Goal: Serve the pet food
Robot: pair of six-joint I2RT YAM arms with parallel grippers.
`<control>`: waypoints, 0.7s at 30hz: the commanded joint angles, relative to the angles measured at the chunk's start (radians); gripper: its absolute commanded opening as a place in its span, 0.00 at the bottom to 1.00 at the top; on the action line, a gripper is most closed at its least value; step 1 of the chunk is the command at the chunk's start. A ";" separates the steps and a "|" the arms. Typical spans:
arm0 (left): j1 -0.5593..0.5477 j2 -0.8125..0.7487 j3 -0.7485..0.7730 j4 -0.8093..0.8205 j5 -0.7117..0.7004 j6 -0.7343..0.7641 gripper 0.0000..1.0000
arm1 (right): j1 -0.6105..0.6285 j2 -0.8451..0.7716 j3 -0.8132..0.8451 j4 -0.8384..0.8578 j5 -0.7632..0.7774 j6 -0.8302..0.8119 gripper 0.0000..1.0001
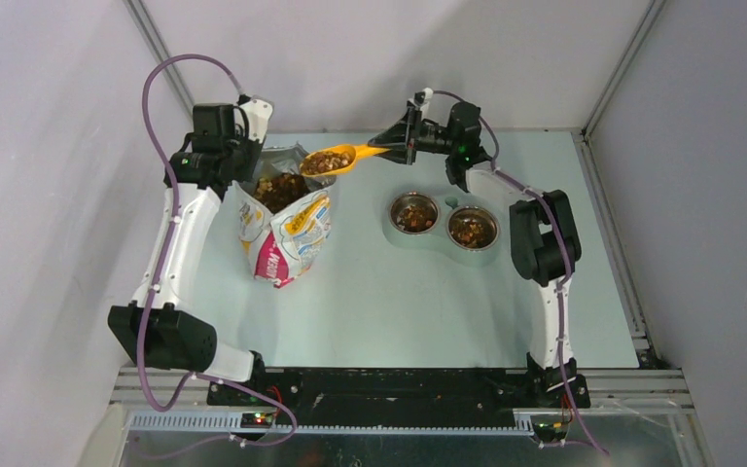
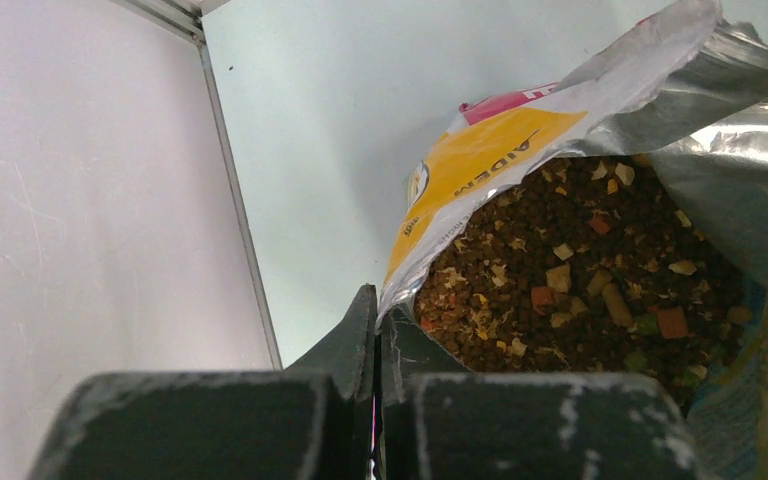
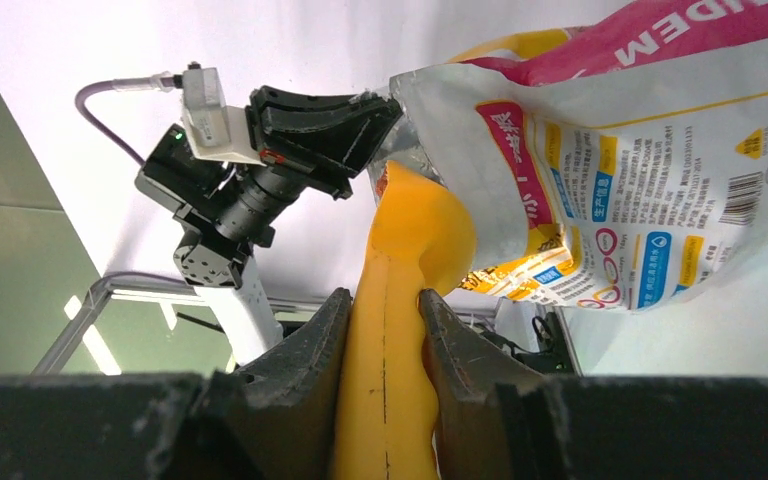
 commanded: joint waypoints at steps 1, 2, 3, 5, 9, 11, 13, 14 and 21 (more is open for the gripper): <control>0.020 0.011 0.009 -0.008 -0.052 0.026 0.00 | -0.028 -0.085 -0.015 0.046 0.004 -0.005 0.00; 0.020 0.011 0.009 -0.010 -0.052 0.027 0.00 | -0.035 -0.089 -0.024 0.045 0.003 -0.006 0.00; 0.020 0.010 0.008 -0.010 -0.053 0.027 0.00 | -0.038 -0.098 -0.030 0.045 0.003 -0.007 0.00; 0.021 0.010 0.008 -0.010 -0.055 0.031 0.00 | -0.052 -0.111 -0.053 0.048 0.003 -0.009 0.00; 0.020 0.016 0.008 -0.009 -0.049 0.029 0.00 | -0.085 -0.135 -0.086 0.056 0.005 -0.009 0.00; 0.020 0.022 0.011 -0.010 -0.046 0.029 0.00 | -0.101 -0.145 -0.107 0.059 0.006 -0.010 0.00; 0.020 0.026 0.013 -0.010 -0.045 0.027 0.00 | -0.121 -0.156 -0.130 0.073 0.002 -0.011 0.00; 0.020 0.027 0.014 -0.010 -0.043 0.027 0.00 | -0.126 -0.161 -0.139 0.081 -0.003 -0.005 0.00; 0.020 0.026 0.016 -0.013 -0.035 0.017 0.00 | -0.175 -0.196 -0.235 0.152 -0.009 0.016 0.00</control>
